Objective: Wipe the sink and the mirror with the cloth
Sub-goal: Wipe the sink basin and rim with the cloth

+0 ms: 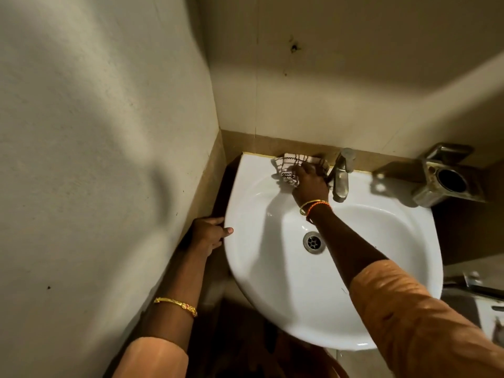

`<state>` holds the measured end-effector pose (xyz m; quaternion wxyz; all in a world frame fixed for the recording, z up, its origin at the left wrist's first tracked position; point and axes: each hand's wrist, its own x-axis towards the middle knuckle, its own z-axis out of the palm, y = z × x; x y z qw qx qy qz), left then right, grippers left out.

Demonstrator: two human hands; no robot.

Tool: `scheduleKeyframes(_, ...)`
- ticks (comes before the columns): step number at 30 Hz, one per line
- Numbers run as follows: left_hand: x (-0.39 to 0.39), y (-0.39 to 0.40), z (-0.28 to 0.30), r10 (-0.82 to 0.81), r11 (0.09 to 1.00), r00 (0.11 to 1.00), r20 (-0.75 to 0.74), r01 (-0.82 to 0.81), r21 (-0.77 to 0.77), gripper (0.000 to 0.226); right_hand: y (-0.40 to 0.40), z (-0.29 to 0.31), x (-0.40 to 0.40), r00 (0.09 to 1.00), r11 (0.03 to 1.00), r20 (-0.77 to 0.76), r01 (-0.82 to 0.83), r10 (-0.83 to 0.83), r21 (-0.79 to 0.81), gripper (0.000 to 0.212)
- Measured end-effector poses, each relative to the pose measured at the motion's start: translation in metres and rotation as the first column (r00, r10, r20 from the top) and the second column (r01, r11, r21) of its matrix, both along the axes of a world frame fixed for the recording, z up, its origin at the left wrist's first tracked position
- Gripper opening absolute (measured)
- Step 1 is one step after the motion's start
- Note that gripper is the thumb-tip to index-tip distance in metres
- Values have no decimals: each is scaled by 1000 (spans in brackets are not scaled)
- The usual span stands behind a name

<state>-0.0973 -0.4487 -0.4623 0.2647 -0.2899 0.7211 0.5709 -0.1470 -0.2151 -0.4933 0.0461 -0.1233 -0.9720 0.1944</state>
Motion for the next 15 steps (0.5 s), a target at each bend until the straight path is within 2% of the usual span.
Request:
scheduleKeyframes(2,4,0,-2,16,1000,1000,-12,-15,12,54,1,-3,7,995,993,-2,103,-103,-55,50)
scheduleKeyframes(5,6,2,-2,43,999,999,-28,-42,34,52,-33,4,-5,975,982,116,190,-188,-5,52)
scheduleKeyframes(7,6,4,-1,61,997,997,-36,-60,47,51,-73,6,-15,976,995,192,92,-99,45,52)
scheduleKeyframes(9,8,3,-4,91,994,995,-48,-89,56,50,-103,4,-24,980,993,197,-11,-13,118,48)
scheduleKeyframes(11,10,1,-5,122,992,991,-63,-118,53,49,-100,8,-30,980,982,198,-65,29,179,44)
scheduleKeyframes(15,11,-2,-6,187,980,982,-25,-184,73,44,-41,12,-26,985,982,162,37,-67,184,48)
